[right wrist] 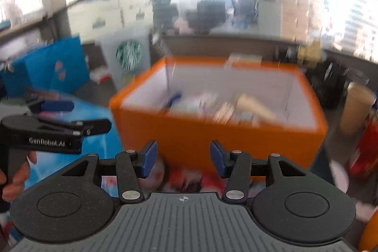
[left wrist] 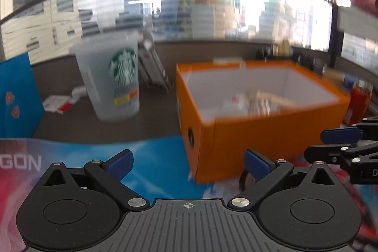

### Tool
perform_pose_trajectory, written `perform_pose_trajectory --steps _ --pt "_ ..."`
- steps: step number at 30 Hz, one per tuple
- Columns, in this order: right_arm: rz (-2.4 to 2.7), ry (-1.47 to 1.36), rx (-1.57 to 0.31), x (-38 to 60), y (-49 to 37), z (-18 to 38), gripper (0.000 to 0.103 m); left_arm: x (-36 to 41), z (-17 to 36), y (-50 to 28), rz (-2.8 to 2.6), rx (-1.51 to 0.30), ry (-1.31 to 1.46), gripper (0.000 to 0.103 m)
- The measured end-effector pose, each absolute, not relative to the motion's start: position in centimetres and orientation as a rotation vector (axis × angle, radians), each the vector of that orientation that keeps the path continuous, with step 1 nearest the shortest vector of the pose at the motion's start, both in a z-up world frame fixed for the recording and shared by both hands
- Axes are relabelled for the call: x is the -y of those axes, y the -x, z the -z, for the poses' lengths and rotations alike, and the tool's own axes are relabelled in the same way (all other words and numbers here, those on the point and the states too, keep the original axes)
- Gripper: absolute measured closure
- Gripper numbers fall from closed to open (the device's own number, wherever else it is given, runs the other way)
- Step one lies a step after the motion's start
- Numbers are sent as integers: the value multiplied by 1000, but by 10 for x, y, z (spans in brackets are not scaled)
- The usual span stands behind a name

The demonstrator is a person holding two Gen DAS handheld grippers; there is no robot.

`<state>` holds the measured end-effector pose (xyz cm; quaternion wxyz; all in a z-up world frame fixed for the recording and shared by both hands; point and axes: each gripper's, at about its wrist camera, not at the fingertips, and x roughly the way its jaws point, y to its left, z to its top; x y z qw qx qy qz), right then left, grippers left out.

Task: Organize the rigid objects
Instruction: 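Move the right tool to the tape roll and grasp its rim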

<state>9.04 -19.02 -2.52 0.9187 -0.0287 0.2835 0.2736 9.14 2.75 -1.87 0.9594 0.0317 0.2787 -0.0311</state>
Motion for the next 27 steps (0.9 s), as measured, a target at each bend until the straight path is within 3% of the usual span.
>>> perform_pose_trajectory --steps 4,12,18,27 --pt "-568 37 -650 178 -98 45 72 -26 32 -94 59 -606 -84 2" --pt "-610 -11 -703 161 -106 63 80 -25 44 -99 82 -653 -66 2" --pt "-593 -29 -730 160 -114 75 93 -18 52 -102 96 -676 -84 2" --pt "-595 -52 -717 164 -111 75 94 -18 52 -103 96 -687 -62 2"
